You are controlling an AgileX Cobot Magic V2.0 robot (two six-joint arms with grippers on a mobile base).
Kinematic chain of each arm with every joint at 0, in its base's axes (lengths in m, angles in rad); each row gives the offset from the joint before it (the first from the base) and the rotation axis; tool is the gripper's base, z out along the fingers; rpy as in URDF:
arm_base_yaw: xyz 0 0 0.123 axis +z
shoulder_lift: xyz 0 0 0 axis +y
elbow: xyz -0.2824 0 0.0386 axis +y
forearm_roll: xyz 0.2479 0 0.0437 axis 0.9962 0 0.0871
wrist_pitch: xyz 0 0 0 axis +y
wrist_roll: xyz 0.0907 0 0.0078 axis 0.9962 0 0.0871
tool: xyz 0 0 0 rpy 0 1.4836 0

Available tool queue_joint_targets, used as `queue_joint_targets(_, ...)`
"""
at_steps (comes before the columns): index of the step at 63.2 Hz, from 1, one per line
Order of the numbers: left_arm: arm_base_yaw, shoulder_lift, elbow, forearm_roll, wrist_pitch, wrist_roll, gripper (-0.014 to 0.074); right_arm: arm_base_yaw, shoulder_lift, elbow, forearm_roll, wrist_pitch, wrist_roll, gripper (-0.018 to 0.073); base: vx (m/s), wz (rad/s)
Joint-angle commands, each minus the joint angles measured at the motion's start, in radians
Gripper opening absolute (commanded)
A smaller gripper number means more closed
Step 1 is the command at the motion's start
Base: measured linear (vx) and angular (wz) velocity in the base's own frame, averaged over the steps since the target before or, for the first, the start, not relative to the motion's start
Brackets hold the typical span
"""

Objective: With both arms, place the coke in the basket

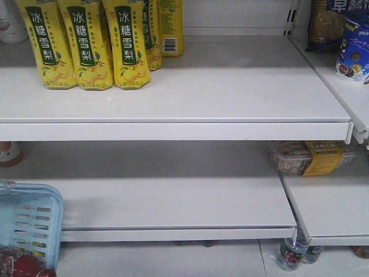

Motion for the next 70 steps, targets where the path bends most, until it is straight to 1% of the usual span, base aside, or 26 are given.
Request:
queue_joint_targets(1,0.038,-0.028,-0.016,0.087,-0.158,0.019,-0.0006,-0.005,0.021,-0.023,-0.008,-0.076,-0.004,-0.0009,0.00,0.00)
queue_joint_targets(5,0.057,-0.052,-0.003,0.119,-0.163,0.019,-0.0006,-0.005,0.021,-0.023,-0.008,-0.076,-0.004,-0.0009,0.00,0.00)
queue_joint_targets(17,0.112,-0.114,0.049,0.172,-0.204,0.008,-0.0006,-0.005,0.021,-0.023,-0.008,-0.076,-0.004,-0.0009,0.00,0.00)
queue_joint_targets(26,0.144,-0.155,0.102,0.175,-0.260,0.001,-0.0006,-0.005,0.021,-0.023,-0.008,-0.076,-0.004,-0.0009,0.00,0.00)
queue_joint_targets(30,0.148,-0.154,0.104,0.181,-0.257,-0.016,-0.0006,-0.005,0.021,-0.023,-0.008,-0.076,-0.004,-0.0009,0.00,0.00)
queue_joint_targets(40,0.148,-0.154,0.104,0.235,-0.266,-0.048,-0.0006,-0.005,0.021,-0.023,-0.008,-0.077,-0.004,-0.0009,0.00,0.00)
queue_joint_targets(52,0.148,-0.154,0.104,0.269,-0.267,-0.051,-0.0006,-0.005,0.021,-0.023,-0.008,-0.076,-0.004,-0.0009,0.00,0.00)
queue_joint_targets(70,0.148,-0.154,0.104,0.260,-0.267,-0.051,-0.0006,-0.005,0.021,-0.023,-0.008,-0.076,-0.004,-0.0009,0.00,0.00)
